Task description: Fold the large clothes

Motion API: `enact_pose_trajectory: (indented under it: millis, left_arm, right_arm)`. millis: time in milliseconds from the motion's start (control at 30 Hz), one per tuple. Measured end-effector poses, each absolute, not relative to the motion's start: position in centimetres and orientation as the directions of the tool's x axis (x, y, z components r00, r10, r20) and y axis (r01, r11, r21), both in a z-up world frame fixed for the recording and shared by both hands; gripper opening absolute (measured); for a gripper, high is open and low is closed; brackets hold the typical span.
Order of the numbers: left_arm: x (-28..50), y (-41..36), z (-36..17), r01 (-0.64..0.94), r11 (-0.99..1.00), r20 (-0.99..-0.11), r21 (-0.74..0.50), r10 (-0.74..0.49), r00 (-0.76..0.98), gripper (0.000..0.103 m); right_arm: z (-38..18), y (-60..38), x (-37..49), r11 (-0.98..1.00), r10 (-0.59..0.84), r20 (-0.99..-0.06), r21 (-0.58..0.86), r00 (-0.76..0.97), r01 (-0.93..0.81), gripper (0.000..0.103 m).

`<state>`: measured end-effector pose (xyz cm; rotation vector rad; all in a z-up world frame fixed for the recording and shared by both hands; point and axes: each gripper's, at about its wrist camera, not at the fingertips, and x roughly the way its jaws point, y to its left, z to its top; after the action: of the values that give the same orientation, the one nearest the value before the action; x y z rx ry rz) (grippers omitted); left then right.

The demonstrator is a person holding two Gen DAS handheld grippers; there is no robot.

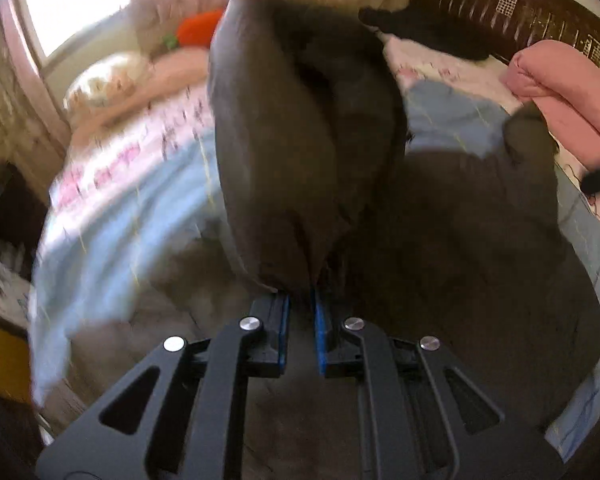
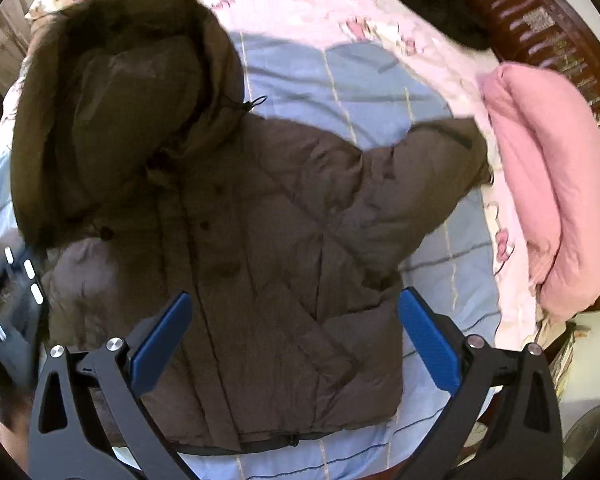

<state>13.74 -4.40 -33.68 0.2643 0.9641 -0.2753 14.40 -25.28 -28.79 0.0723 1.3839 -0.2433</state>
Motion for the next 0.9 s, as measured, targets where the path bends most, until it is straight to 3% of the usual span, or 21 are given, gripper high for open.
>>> enact_pose_trajectory:
  millis: [67,167,233,333,467,567,667,833,900]
  left_arm:
    - [12.8,-4.1,-35.1,0.332,0.937,-0.838,0.113,-0.089,0.538,0.01]
    - [12.6,-3.8,-35.7,0.319,0.94,-0.827,0.122,-0.081,0.557,0.01]
    - [12.5,-3.5,-35.3,0.298,0.951,-0.814,0.084,-0.107,0.571,0.01]
    - [13.2,-3.2,-34.8,0.279,0.956,-0.803,0.091,-0.095,0.589,0.01]
    - [13.9,-2.4,-34.3,0.239,0.97,-0.801,0.052,-0.102,0.589,0.01]
    - [14.1,-2.6,-34.1,0.241,0.968,-0.803,0.075,-0.085,0.591,0.01]
    - [14.0,-2.8,-34.4,0.241,0.968,-0.808,0.07,-0.086,0.583,0.01]
    - [13.7,-2.9,-35.2,0.246,0.967,-0.818,0.065,-0.09,0.568,0.011]
    - [13.7,-2.8,-35.2,0.243,0.969,-0.82,0.052,-0.097,0.564,0.011]
  right_arm:
    - [-28.9,-25.0,15.1,0.974,-0.082,-0.984,-0.045,0.159,0.22,0.102]
    - [-25.7,-22.6,17.4,0.985,-0.111,-0.941,-0.06,0.321,0.163,0.102]
    - [-24.3,-21.5,19.7,0.99,-0.048,-0.925,0.008,0.378,0.144,0.102]
    - [-24.8,-21.1,23.9,0.953,0.129,-0.95,0.197,0.284,0.228,0.102]
    - [-27.0,-22.2,26.5,0.773,0.34,-0.908,0.419,0.247,0.476,0.102]
    - [-28.4,-22.5,27.4,0.685,0.35,-0.912,0.404,0.213,0.606,0.098]
    - [-27.9,-21.9,27.4,0.639,0.415,-0.887,0.443,0.203,0.629,0.098]
    - [-26.7,-21.3,27.6,0.646,0.29,-0.931,0.362,0.222,0.673,0.099]
    - [-27.0,-21.3,28.1,0.651,0.328,-0.923,0.375,0.201,0.66,0.098]
